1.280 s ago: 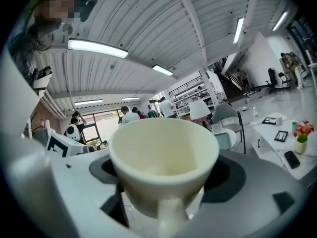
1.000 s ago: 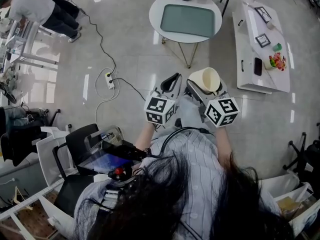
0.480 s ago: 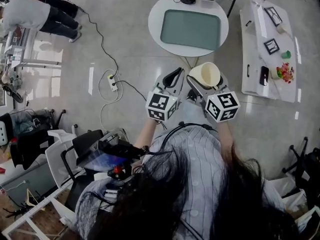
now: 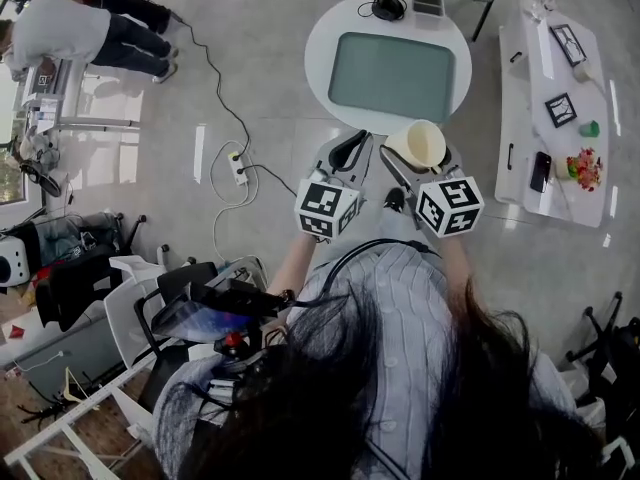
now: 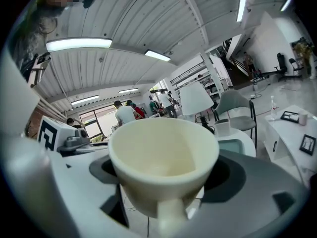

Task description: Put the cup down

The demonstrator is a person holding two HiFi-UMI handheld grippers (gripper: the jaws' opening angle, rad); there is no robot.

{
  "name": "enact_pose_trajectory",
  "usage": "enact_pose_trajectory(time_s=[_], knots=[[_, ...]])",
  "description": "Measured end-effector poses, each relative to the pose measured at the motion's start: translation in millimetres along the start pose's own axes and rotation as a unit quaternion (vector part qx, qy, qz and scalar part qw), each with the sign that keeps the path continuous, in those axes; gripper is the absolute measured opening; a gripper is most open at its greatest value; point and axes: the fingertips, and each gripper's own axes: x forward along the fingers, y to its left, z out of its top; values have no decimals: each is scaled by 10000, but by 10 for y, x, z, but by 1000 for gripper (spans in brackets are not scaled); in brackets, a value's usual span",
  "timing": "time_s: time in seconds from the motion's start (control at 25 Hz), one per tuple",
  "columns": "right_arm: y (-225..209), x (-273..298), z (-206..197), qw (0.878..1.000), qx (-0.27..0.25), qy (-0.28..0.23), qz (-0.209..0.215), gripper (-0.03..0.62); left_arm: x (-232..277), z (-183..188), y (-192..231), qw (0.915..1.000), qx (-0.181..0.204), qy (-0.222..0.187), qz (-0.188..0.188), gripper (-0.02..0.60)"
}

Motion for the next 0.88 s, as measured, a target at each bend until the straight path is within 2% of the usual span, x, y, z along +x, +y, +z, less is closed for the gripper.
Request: enact_pose_trajectory(time_s=[0.2,0.56,0.88], knots=[[-76,109,-7,10000,19,78,28,417,68,16,41,10000,17,61,40,37],[-244,234,14,9996,-163,195,-140,417,143,-45,237,9994,-285,77,200,36],[-608,473,117,9982,-54,154,-575,417,472,75,450,9999,-44,94,-74,37]])
